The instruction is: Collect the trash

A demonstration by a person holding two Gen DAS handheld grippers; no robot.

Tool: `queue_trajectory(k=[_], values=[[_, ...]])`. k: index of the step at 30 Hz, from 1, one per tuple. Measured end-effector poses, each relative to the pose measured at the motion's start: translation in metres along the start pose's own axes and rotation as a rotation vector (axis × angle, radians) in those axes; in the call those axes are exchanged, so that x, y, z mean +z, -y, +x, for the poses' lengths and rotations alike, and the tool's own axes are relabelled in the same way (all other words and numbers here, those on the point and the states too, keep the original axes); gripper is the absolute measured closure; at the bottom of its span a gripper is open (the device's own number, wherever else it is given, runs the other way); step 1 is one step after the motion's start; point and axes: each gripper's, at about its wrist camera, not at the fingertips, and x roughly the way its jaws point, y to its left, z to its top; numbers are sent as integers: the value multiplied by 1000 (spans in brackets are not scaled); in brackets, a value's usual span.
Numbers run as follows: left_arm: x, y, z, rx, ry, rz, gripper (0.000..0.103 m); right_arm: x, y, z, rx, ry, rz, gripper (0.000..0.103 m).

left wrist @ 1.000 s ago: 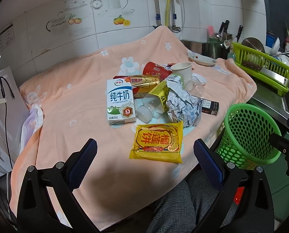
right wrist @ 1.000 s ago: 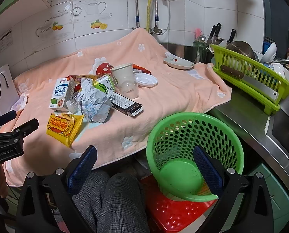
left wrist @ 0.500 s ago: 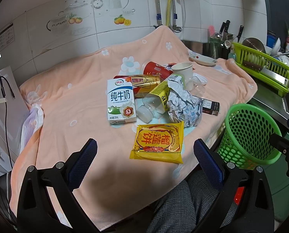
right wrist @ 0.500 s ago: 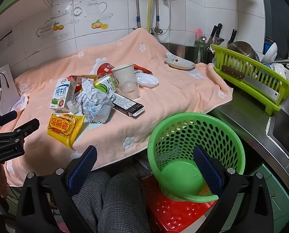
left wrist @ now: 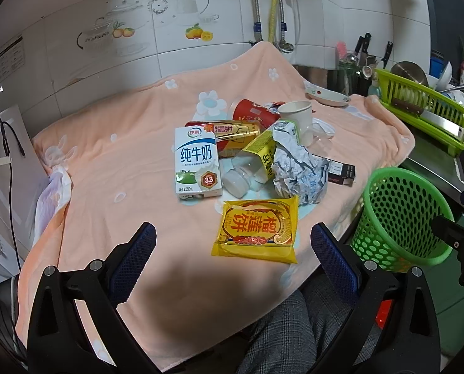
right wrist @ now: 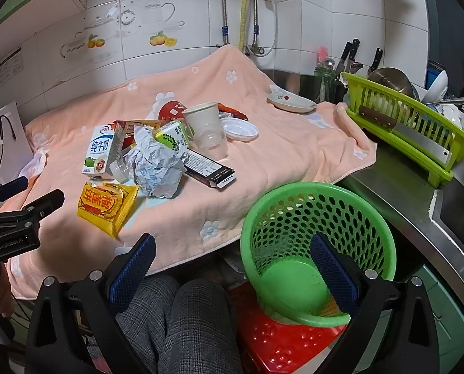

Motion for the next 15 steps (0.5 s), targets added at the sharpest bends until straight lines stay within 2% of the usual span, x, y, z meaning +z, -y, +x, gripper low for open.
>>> queue_trajectory(k=[15], values=[[1,-2,7,4,-10,-7,5,5,-5,10,17,-4,-18,7]])
